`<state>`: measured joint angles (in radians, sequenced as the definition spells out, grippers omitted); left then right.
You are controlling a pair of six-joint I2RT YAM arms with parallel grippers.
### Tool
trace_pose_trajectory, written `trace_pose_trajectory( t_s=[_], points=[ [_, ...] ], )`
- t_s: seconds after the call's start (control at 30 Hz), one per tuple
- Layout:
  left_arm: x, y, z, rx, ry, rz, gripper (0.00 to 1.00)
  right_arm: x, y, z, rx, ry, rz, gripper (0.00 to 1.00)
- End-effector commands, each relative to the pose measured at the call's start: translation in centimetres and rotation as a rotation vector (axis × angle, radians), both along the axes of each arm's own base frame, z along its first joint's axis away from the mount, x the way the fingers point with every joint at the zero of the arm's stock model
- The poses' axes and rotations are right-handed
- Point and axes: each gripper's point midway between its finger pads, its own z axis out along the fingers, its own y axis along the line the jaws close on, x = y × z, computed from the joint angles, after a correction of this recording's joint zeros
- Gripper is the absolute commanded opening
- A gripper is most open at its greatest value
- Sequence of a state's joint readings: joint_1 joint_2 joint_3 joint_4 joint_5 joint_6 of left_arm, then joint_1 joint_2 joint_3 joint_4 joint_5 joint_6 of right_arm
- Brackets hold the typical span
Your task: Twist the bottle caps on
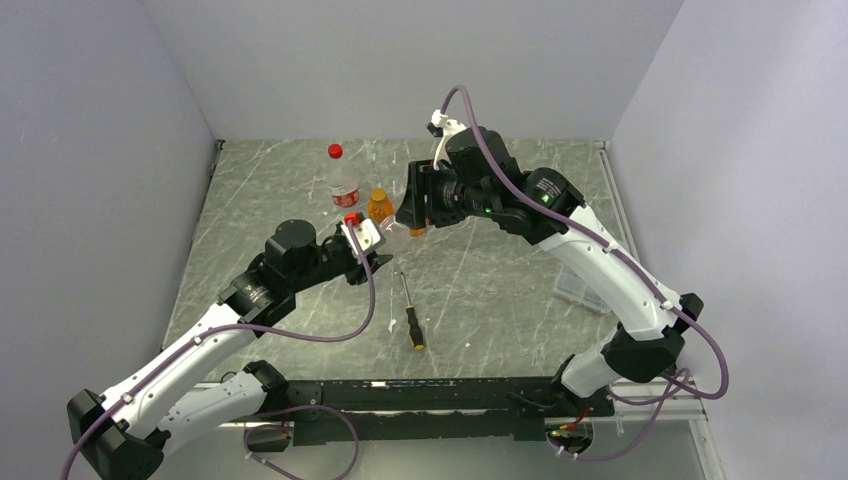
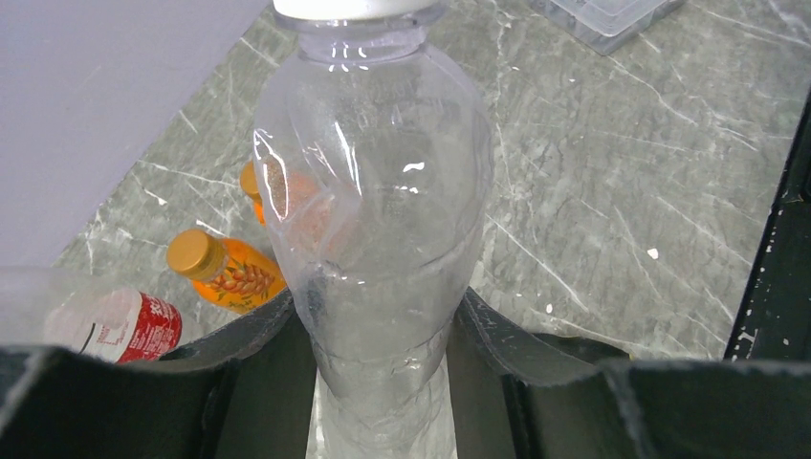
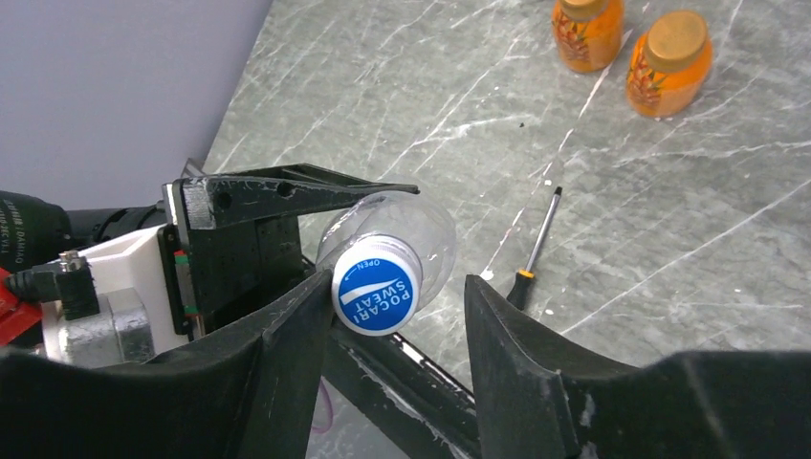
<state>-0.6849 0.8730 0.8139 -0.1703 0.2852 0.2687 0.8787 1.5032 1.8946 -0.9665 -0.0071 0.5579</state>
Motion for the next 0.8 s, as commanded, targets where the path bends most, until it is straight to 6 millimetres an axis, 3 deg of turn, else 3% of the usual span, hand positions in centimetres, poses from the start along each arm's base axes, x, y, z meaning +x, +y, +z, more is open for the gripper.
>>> trace_pose_trajectory(
  t_s=[0.0, 0.6, 0.77],
  points=[
    [0.4, 0.1, 1.1, -0.001, -0.049, 0.016, 0.00, -0.7, 0.3, 2.8, 0.089, -0.019, 0.015, 0.52],
    [-0.2, -0.3, 0.9, 0.008, -0.043, -0.013, 0.00, -1.0, 1.2, 2.3, 0.094, -0.013, 0.070, 0.28],
    [-1.0, -0.7, 1.1, -0.002, -0.029, -0.053, 0.00, -1.3, 1.2, 2.4, 0.074, -0.064, 0.134, 0.11]
  ],
)
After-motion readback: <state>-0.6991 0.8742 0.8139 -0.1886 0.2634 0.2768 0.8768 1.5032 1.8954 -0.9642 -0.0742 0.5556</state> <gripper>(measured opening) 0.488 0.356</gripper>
